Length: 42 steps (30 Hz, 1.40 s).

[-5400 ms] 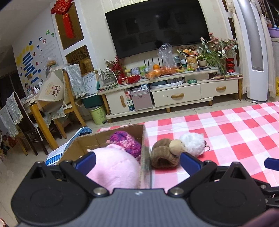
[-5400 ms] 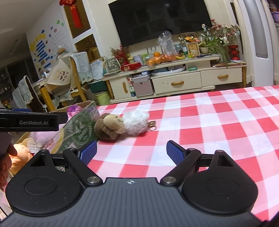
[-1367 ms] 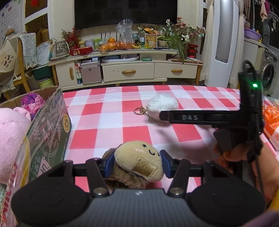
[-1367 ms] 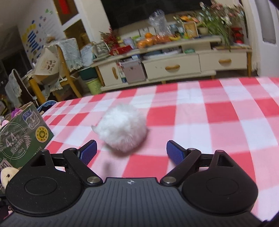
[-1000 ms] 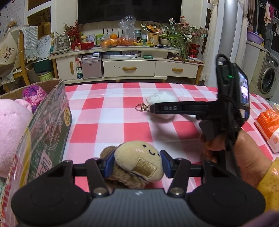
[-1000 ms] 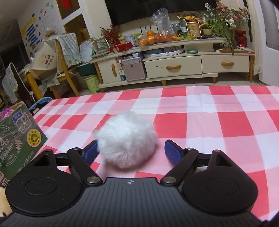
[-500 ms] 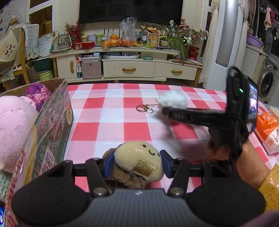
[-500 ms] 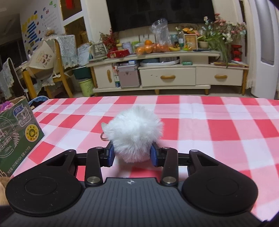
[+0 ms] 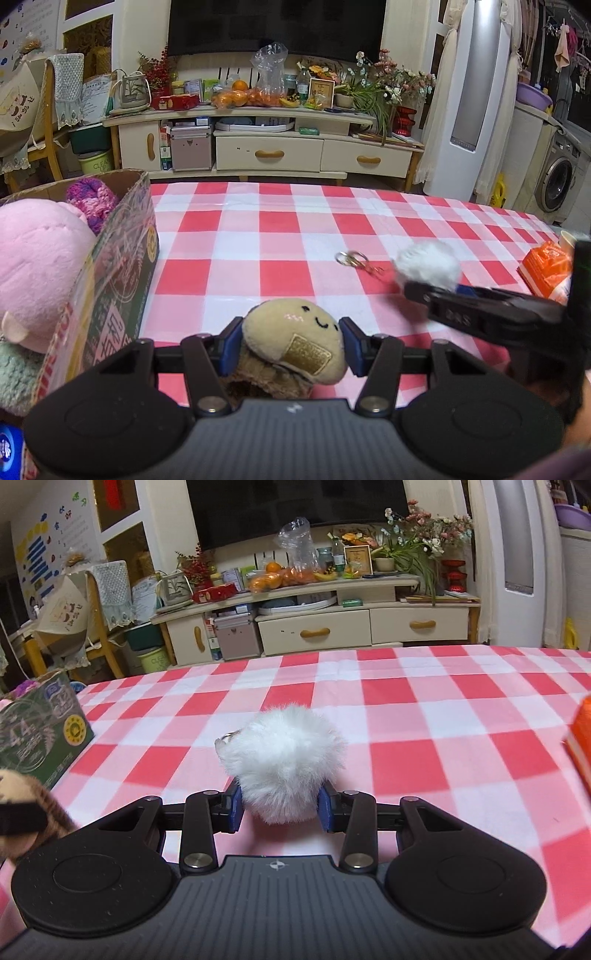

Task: Organize soft objects
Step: 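Carry the beige plush and white pompom over the box and open both tools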

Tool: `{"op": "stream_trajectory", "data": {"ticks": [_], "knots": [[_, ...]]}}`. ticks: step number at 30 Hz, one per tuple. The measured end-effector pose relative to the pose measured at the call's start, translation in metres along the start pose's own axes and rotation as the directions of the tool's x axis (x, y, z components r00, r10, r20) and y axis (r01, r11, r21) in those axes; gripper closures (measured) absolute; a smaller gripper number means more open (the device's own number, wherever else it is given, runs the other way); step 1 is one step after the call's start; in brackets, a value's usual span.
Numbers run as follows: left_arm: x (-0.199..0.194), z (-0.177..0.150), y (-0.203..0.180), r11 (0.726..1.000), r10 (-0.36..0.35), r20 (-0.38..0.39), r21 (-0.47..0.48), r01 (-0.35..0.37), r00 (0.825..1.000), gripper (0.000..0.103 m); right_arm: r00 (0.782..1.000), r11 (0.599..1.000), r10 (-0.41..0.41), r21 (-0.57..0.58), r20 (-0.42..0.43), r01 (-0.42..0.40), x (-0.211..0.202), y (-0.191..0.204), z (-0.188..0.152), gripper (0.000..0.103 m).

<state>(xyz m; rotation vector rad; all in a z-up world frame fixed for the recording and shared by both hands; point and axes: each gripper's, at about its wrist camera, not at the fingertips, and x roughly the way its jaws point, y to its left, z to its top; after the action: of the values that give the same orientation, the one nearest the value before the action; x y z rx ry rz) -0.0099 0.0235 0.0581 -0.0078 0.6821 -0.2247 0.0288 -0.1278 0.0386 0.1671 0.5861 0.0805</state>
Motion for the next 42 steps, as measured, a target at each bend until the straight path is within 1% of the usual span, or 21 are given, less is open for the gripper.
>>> {"op": "stream_trajectory", "data": {"ticks": [11, 23, 32, 37, 42], "knots": [[-0.021, -0.004, 0.001, 1.000, -0.019, 0.050, -0.002, 0.019, 0.999, 0.049, 0.999, 1.000, -0.007, -0.015, 0.032, 0.008, -0.067, 0.009, -0.014, 0.056], [-0.044, -0.008, 0.002, 1.000, 0.014, 0.090, 0.004, -0.015, 0.996, 0.049, 1.000, 0.999, 0.020, -0.033, 0.025, -0.019, -0.124, 0.031, -0.019, 0.056], [-0.070, 0.000, 0.007, 0.999, 0.050, 0.148, 0.012, -0.053, 0.988, 0.049, 0.996, 0.995, 0.082, -0.059, 0.038, -0.080, -0.156, 0.057, -0.011, 0.056], [-0.081, 0.006, 0.016, 0.996, 0.077, 0.174, 0.019, -0.082, 0.982, 0.049, 0.988, 0.988, 0.139, -0.075, 0.065, -0.134, -0.169, 0.079, -0.001, 0.056], [-0.094, 0.014, 0.032, 0.992, 0.120, 0.206, 0.003, -0.124, 0.971, 0.049, 0.978, 0.977, 0.193, -0.111, 0.084, -0.183, -0.176, 0.106, 0.012, 0.056]]}}
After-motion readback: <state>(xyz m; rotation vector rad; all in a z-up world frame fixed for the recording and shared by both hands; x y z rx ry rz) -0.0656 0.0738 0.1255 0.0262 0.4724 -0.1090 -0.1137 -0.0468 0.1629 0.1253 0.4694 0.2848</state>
